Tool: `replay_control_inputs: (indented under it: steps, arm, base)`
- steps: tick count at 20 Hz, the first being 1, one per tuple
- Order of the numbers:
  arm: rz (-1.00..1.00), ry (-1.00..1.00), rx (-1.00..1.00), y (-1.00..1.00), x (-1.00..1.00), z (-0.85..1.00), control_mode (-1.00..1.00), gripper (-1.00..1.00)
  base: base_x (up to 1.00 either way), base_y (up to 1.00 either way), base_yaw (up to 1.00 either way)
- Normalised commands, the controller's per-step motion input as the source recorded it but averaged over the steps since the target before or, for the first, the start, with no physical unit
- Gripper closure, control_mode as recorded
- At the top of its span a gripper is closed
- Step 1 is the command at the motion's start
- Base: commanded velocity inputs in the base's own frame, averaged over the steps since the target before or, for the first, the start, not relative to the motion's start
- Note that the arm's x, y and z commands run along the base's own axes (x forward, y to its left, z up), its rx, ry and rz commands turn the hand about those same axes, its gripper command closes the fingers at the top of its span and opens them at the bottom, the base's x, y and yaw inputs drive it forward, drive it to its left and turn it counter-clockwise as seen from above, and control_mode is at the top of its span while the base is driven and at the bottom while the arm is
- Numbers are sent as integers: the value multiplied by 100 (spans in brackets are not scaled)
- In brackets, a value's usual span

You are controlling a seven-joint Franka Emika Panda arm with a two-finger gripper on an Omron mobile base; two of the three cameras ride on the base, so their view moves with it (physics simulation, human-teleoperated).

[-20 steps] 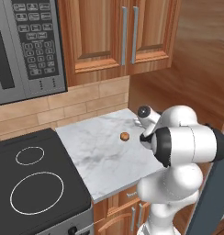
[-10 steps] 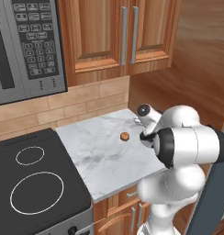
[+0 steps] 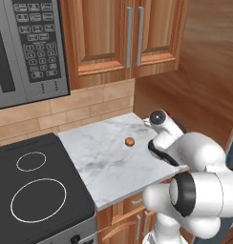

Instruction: Place the liquor on the top shelf of the fridge to keep it out of children's reach, and place the lime and tangerine on lower shelves for easy access.

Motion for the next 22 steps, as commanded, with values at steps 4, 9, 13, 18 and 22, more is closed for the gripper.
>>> replay_control_inputs:
  steps: [4,9,13,18,22]
  arm:
    - [11,0,0,0,-47,93,-100,100]
    - [15,0,1,0,-75,98,-100,100]
    - [12,0,7,11,-87,83,-100,100]
    - [7,0,11,45,-82,70,-100,100]
    - [7,1,12,62,-60,73,-100,100]
  base:
    - [0,0,0]
    - [0,0,0]
    - [0,0,0]
    - [0,0,0]
    - [0,0,0]
